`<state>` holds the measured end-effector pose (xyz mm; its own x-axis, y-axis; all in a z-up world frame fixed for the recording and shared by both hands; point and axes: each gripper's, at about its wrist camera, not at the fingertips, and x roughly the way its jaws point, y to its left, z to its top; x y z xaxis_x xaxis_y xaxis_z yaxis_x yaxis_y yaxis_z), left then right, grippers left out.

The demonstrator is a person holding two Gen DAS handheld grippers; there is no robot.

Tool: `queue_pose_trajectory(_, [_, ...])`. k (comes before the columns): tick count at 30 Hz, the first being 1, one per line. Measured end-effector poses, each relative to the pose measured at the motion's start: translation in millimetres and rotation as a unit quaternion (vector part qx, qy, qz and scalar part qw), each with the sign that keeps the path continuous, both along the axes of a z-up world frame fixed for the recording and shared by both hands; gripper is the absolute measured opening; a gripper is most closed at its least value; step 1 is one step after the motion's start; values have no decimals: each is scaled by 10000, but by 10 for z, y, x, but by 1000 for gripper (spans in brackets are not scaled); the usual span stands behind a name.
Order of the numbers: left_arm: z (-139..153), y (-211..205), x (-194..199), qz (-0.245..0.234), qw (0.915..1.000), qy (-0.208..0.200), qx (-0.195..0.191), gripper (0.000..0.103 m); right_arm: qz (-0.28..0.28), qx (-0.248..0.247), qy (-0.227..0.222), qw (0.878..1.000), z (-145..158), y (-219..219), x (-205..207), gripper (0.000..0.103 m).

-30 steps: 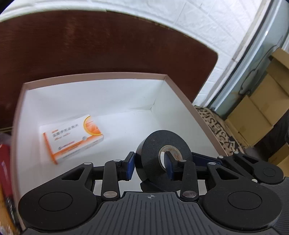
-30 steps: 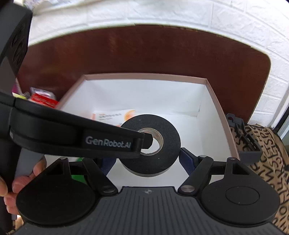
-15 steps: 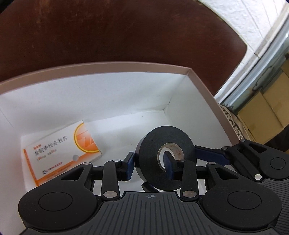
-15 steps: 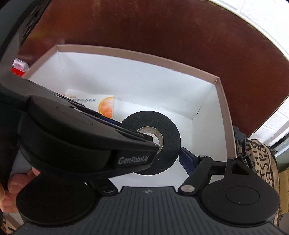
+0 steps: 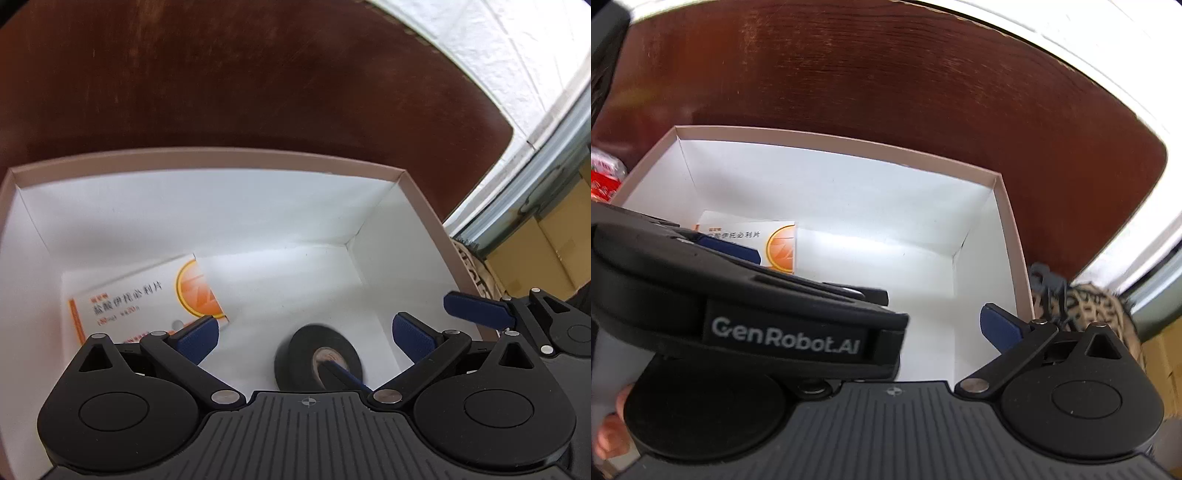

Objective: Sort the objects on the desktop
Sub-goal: 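Carry the black tape roll into the brown box and open the left tool, then move both tools back toward the black phone case and gold box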

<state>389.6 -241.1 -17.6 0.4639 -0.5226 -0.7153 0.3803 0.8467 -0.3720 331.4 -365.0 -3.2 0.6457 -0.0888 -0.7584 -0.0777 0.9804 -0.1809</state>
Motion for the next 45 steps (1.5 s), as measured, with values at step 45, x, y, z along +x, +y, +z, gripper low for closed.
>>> queue_pose_trajectory(45, [786, 922, -2149, 68, 9859, -1585, -529, 103, -490, 678, -1346, 9874, 505, 434, -1732, 102])
